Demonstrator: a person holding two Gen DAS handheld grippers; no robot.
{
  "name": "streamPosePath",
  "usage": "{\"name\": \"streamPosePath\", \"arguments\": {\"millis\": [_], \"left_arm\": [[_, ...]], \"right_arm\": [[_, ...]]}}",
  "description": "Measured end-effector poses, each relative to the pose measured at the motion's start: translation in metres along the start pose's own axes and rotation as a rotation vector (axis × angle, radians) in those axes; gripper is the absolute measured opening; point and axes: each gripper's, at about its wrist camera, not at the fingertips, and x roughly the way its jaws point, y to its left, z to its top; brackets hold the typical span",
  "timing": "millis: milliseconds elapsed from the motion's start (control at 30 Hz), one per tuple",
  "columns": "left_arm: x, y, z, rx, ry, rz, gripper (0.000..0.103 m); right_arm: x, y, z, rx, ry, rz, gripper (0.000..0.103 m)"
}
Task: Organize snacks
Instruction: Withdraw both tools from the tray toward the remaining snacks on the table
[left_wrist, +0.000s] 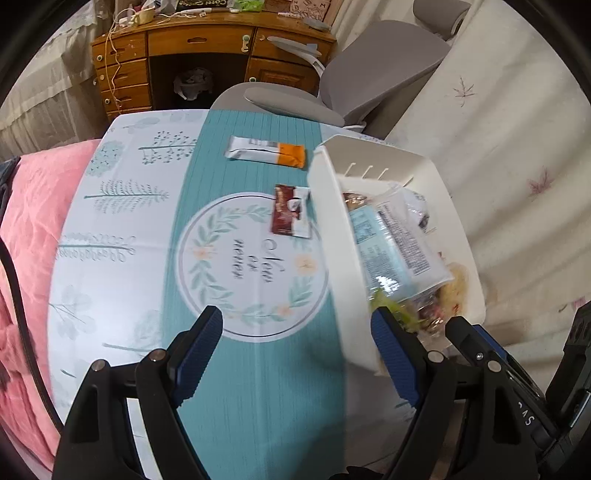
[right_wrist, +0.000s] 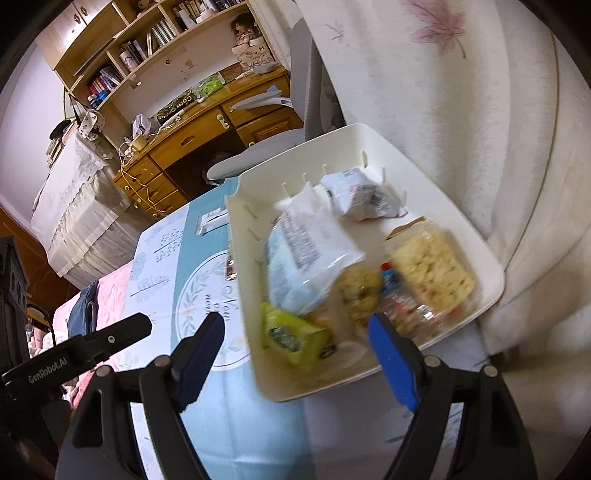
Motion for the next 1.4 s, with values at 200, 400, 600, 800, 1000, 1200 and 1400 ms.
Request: {"name": "streamPosePath", "arguments": {"millis": [200,400,600,800,1000,1200,1400], "left_arm": [[-0.008,0.036,0.005,0.071,0.016,-0.008,0.082],[-0.015,0.068,0.019,0.148,0.034,-0.014,0.082],[-0.016,0.091,0.043,0.244,0.057,-0.008,0.082],[-0.007,0.101,0.079,0.338,0.092,-0.031,0.082],[0.019,0.093,0.12,0.485,0.143,-0.065,0.081],[0.049,0.077,0.167,0.623,0.175,-0.073,0.081],[0.098,0.056,0.207,0.774,0.223,-0.125,0.081]], "right_arm": [[0.006,0.039,-0.022,0.027,-0.002,-0.037,0.081],[0.012,0.075,-0.042,0.054,-0.023,-0.057,0.081],[0.02,0.111,-0.048,0.073,-0.066,-0.089,0.081],[0.037,0.142,-0.044,0.075,-0.102,-0.112,0.081],[0.067,0.159,-0.036,0.106,-0.129,-0.16,0.081],[0.105,0.161,-0.018,0.174,-0.132,-0.178,0.081],[0.144,0.161,-0.004,0.176,-0.147,-0.234,0.081]]}}
